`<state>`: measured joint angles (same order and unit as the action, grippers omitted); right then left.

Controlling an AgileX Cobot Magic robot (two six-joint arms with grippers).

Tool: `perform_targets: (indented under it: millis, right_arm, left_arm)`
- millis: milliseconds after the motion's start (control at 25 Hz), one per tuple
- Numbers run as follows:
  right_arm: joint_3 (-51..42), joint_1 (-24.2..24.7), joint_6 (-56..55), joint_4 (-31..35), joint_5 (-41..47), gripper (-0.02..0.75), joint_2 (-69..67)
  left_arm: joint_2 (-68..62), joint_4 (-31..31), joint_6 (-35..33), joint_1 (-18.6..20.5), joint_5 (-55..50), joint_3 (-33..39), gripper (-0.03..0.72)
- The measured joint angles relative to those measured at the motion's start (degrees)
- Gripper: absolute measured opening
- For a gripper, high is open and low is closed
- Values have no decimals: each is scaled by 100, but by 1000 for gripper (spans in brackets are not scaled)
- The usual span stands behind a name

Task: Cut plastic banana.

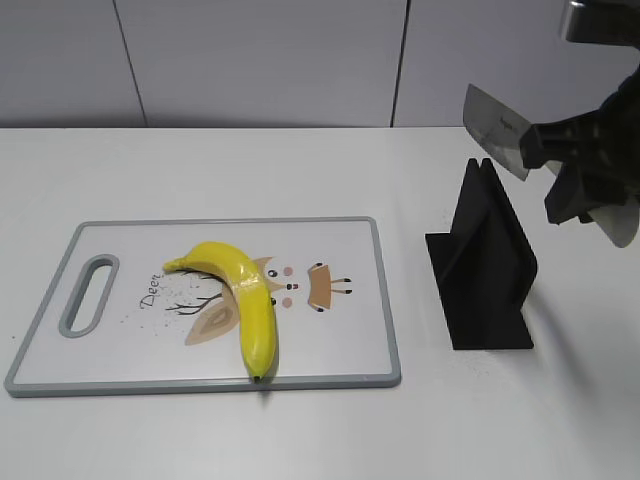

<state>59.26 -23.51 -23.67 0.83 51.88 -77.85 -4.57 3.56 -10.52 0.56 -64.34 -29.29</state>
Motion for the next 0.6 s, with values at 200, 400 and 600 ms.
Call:
perform_targets:
  millis: [200,400,600]
  right_arm:
    - [-137,0,-4,0,-118,192,0]
    - [-348,0,-4,-5,-143,192,0]
    - [-541,0,-10,22,-199,192,2]
  left_arm:
    - [475,6,0,0,129,59,521]
    - [486,12,0,0,146,64,501]
    - [486,12,0,0,181,64,492]
